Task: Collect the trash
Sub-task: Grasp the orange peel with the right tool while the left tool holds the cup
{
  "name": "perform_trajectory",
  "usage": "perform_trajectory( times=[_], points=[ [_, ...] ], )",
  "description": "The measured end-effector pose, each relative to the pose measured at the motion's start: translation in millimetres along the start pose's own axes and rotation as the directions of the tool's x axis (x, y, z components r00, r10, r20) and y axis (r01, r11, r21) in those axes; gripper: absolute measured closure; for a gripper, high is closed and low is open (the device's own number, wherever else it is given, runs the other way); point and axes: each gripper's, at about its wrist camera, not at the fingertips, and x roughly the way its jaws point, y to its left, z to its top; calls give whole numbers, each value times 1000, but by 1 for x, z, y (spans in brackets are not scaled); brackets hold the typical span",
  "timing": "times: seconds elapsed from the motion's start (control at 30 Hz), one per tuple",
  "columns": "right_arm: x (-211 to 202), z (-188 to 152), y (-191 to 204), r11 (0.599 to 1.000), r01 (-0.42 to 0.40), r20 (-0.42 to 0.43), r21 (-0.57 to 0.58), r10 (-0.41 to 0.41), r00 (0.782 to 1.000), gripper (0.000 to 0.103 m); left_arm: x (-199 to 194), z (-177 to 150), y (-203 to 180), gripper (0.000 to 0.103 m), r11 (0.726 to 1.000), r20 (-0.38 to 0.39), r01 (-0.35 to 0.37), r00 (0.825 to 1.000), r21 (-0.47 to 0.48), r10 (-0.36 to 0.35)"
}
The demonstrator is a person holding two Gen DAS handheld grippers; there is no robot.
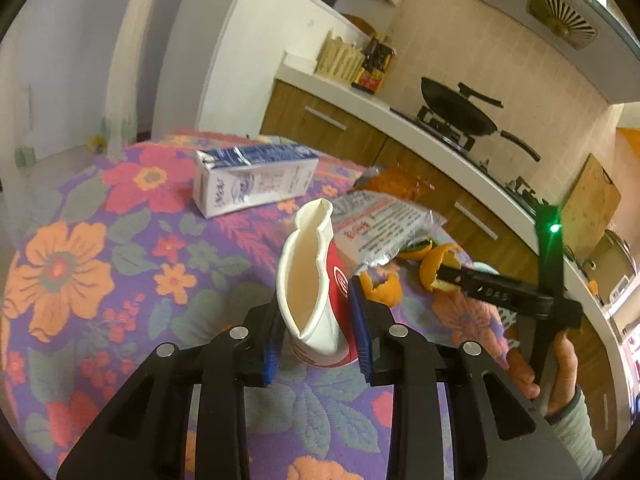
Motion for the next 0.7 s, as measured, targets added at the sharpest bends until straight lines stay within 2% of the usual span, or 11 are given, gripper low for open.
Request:
perform_trajectory(
  times=[0.03,0.1,0.17,0.23,0.43,0.6,0.7],
  points=[
    [0,-1,1,1000,4,-3,-4,-4,1000,74,-2,1,-1,75,1000,4,-3,1000,3,3],
    [-4,-4,2,1000,8,13,-11,-8,1000,90,-5,2,-3,75,1000,13,-13,1000,10,13],
    [-13,-10,4,999,-28,40,-23,28,999,98,-7,2,-6,75,1000,18,-12,1000,11,12],
    [-22,-17,8,998,-49,66,-35,51,996,98,-8,2,-7,75,1000,22,-4,1000,12,4],
    [-53,-29,22,996,15,165,-90,0,986,100,-11,3,-22,75,999,36,27,999,24,-27],
    [-82,-31,5,999,12,238,-43,-2,971,100,-8,6,-49,75,996,37,65,997,66,-67],
    [-101,-36,-15,1000,29,275,1,-28,961,100,2,11,-75,75,989,20,115,993,93,-117]
  ],
)
